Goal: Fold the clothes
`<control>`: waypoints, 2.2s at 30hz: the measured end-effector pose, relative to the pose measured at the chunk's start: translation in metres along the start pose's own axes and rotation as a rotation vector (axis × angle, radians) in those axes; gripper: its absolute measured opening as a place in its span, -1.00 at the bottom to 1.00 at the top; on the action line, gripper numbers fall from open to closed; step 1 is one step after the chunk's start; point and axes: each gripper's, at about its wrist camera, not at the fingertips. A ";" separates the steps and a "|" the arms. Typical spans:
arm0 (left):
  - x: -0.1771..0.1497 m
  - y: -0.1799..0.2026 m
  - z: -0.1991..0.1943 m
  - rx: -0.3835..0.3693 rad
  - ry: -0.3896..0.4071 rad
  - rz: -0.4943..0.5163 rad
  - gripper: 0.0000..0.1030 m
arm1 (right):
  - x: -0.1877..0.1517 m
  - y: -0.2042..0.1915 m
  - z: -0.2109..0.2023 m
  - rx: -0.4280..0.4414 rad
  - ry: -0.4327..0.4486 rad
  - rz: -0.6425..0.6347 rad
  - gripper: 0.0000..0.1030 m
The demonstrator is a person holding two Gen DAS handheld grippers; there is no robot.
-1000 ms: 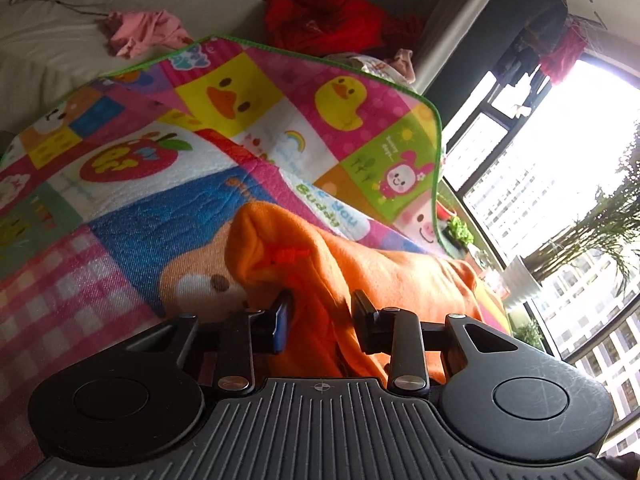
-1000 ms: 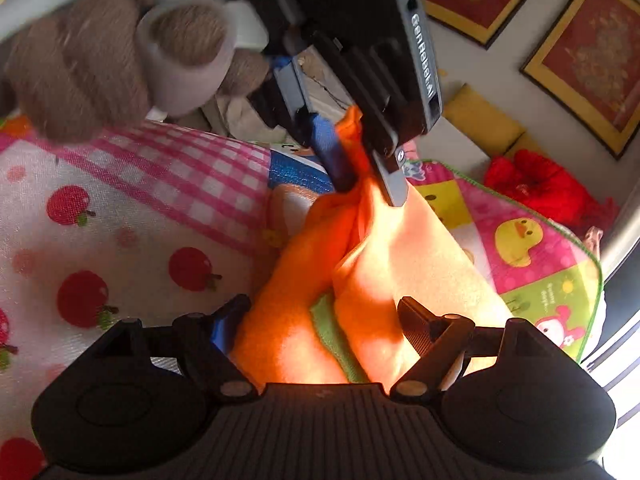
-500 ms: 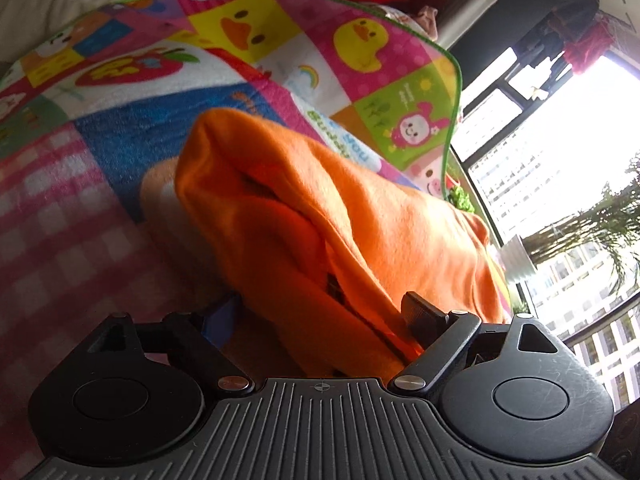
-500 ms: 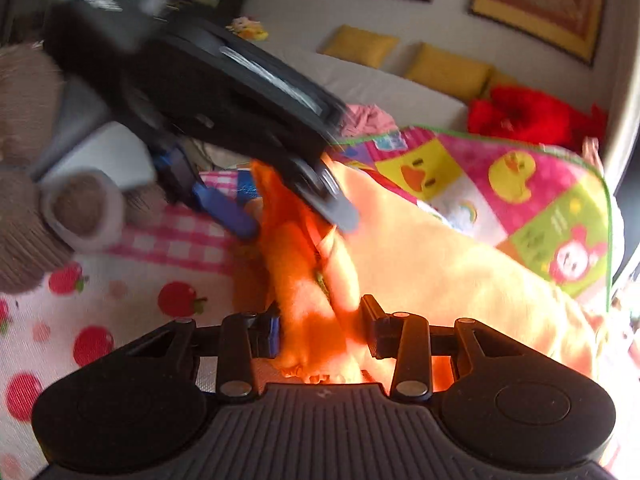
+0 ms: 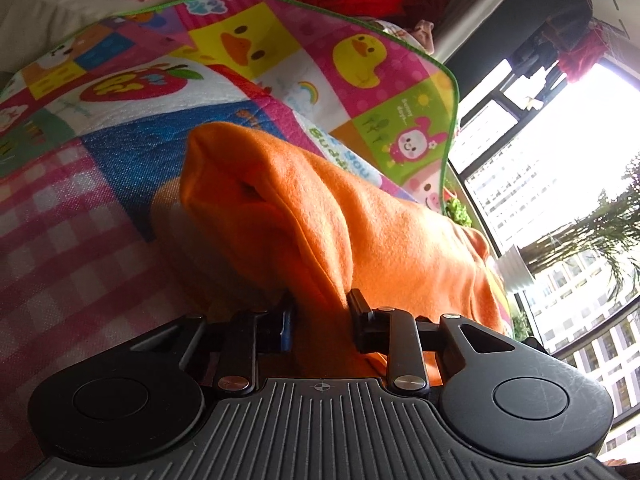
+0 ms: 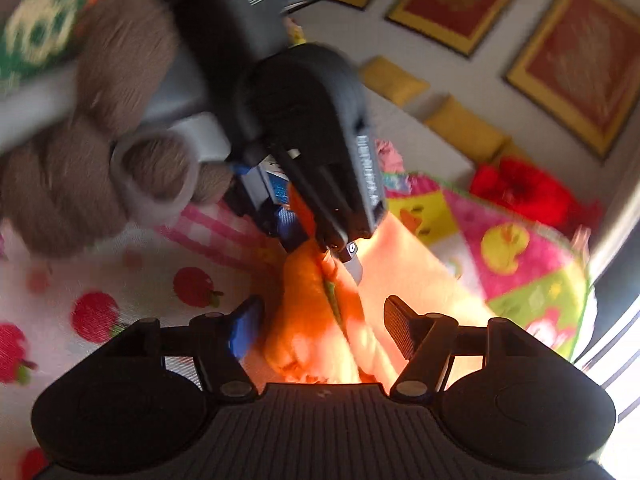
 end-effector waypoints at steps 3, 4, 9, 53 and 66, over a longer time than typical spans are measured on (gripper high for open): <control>0.000 -0.006 -0.001 -0.012 -0.002 -0.020 -0.43 | 0.000 -0.009 0.015 -0.041 -0.013 -0.080 0.28; -0.001 -0.007 -0.002 -0.018 0.000 -0.022 -0.43 | 0.000 -0.011 0.021 -0.044 -0.019 -0.086 0.28; 0.001 -0.013 -0.011 -0.032 0.024 -0.024 -0.45 | 0.007 -0.010 0.045 -0.064 -0.078 -0.064 -0.12; -0.004 0.096 0.054 0.016 -0.058 0.317 0.88 | -0.152 0.197 -0.014 -0.357 -0.297 0.815 0.25; 0.013 0.044 0.015 0.042 0.030 0.190 0.90 | -0.085 0.142 0.018 0.093 -0.213 0.918 0.19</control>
Point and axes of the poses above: each gripper's, at about its wrist camera, not at the fingertips, and z roughly the way its jaws point, y to its right, x to its top, and after that the axes turned 2 degrees about -x, right-handed
